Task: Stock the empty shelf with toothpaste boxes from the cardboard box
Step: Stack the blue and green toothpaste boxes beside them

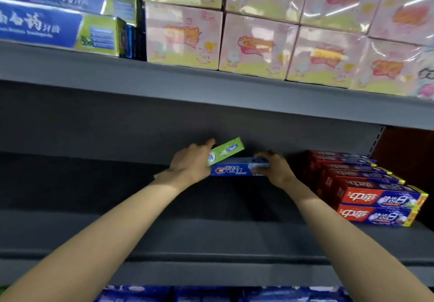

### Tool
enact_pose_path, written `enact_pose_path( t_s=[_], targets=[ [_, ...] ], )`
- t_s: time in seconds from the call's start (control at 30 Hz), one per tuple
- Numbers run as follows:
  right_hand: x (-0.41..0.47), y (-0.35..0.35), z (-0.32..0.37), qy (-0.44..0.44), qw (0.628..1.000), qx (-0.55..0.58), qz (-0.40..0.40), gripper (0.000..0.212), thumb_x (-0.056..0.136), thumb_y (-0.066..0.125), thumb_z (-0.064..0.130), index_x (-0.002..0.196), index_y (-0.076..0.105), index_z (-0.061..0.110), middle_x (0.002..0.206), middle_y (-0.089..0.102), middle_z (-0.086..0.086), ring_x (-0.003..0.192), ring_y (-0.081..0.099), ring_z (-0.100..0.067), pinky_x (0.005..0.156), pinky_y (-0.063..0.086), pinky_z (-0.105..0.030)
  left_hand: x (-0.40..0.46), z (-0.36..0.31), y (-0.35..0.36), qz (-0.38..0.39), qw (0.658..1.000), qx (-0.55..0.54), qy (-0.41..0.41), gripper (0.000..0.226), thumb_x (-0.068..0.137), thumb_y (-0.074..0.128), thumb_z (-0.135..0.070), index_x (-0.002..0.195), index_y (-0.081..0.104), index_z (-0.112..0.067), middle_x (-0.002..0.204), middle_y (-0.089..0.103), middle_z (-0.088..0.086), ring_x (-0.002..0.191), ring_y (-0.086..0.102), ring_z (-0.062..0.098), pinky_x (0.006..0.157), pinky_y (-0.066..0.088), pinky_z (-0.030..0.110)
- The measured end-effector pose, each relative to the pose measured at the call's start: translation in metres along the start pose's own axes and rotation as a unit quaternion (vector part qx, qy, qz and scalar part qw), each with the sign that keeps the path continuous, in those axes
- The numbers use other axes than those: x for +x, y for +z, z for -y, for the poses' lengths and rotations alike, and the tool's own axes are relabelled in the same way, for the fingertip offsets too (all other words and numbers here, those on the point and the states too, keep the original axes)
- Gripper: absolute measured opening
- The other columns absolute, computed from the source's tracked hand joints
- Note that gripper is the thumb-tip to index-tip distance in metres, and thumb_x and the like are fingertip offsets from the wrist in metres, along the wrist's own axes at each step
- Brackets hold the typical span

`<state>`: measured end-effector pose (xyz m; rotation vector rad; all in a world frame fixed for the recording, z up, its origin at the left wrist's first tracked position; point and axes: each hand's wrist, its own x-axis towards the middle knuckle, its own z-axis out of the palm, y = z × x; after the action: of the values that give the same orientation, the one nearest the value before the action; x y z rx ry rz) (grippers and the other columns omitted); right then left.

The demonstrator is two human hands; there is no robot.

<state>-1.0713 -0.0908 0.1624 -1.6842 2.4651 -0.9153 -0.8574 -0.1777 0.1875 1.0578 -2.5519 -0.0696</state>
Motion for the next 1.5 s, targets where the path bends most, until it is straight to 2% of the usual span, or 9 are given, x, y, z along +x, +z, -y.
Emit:
enact_pose_path(
  t_s=[0.27,0.57,0.73,0.8,0.9,1.1,1.27,1.37,1.5],
  targets=[
    [0.053,0.025,-0.032,0.027,0.999,-0.022,0.006,0.045,0.077,0.075,0.018,0.12,0.063,0.011,0.129,0.051,-0.014,0.126,0.04,-0.031,0.101,0.029,-0.024,0.005,-0.001,0.005,-0.009,0.999,0.035,-0.008,0.055,0.085,0.06,-0.017,0.135,0.038,-0.027,0.118,0.061,0.008,0.102,0.061,0.031,0.069,0.045,0.036],
    [0.041,0.049,-0.036,0.028,0.986,-0.165,-0.023,0.037,0.089,0.057,0.021,0.125,0.056,0.02,0.133,0.046,-0.009,0.124,0.044,-0.028,0.098,0.042,-0.037,0.013,-0.001,0.01,0.009,0.995,0.1,0.029,0.059,0.086,0.058,-0.018,0.139,0.035,-0.032,0.119,0.061,0.006,0.101,0.062,0.031,0.068,0.042,0.033],
    [0.038,0.022,0.007,0.084,0.987,0.135,-0.028,0.035,0.094,0.048,0.042,0.106,0.067,0.016,0.115,0.066,-0.014,0.104,0.062,-0.032,0.089,0.048,-0.035,0.015,0.002,0.014,0.001,0.985,0.15,0.081,0.061,0.087,0.057,-0.014,0.141,0.032,-0.029,0.13,0.052,0.005,0.106,0.06,0.03,0.077,0.049,0.038],
    [0.026,0.011,0.026,0.148,0.931,0.323,0.082,0.044,0.089,0.047,0.058,0.102,0.064,0.02,0.104,0.07,-0.013,0.085,0.068,-0.025,0.078,0.054,-0.034,0.018,0.001,0.017,-0.018,0.982,0.16,0.103,0.063,0.086,0.057,-0.013,0.141,0.03,-0.027,0.133,0.049,0.005,0.108,0.059,0.03,0.079,0.05,0.04],
    [0.015,0.005,0.029,0.122,0.871,0.439,0.183,0.028,0.087,0.062,0.037,0.106,0.062,0.016,0.1,0.071,-0.007,0.083,0.069,-0.017,0.073,0.058,-0.027,0.02,-0.003,0.021,-0.042,0.981,0.146,0.122,0.066,0.087,0.06,-0.02,0.143,0.025,-0.027,0.136,0.046,0.003,0.113,0.055,0.027,0.079,0.047,0.037],
    [0.008,0.002,-0.009,0.104,0.819,0.563,0.037,0.012,0.082,0.066,0.011,0.092,0.059,0.012,0.101,0.068,-0.007,0.091,0.068,-0.021,0.076,0.059,-0.027,0.02,0.03,0.017,0.009,1.0,0.013,-0.021,0.071,0.077,0.071,-0.046,0.136,0.036,-0.027,0.126,0.057,0.003,0.112,0.057,0.025,0.084,0.046,0.035],
    [-0.006,0.009,-0.03,0.099,0.769,0.632,0.002,0.06,0.046,0.083,0.027,0.099,0.061,0.013,0.089,0.073,-0.002,0.086,0.071,-0.016,0.073,0.059,-0.027,0.019,0.038,0.027,-0.003,0.961,-0.272,-0.047,0.057,0.077,0.077,-0.025,0.126,0.05,-0.015,0.117,0.061,0.001,0.086,0.064,0.015,0.07,0.056,0.022],
    [-0.008,0.013,-0.029,0.119,0.744,0.657,-0.029,0.039,0.062,0.078,0.017,0.097,0.06,0.014,0.09,0.071,-0.003,0.086,0.07,-0.016,0.074,0.059,-0.025,0.02,0.033,0.034,0.015,0.913,-0.402,-0.07,0.054,0.076,0.078,-0.022,0.122,0.05,-0.014,0.118,0.063,0.007,0.092,0.067,0.017,0.082,0.057,0.03],
    [-0.001,0.02,-0.009,0.186,0.672,0.71,-0.099,0.008,0.088,0.061,0.01,0.082,0.058,0.008,0.068,0.068,0.001,0.071,0.063,-0.008,0.066,0.056,-0.016,0.017,0.011,0.04,0.054,0.842,-0.525,-0.111,0.042,0.08,0.074,-0.015,0.111,0.049,-0.004,0.109,0.063,0.018,0.071,0.07,0.016,0.063,0.059,0.021]
  ],
)
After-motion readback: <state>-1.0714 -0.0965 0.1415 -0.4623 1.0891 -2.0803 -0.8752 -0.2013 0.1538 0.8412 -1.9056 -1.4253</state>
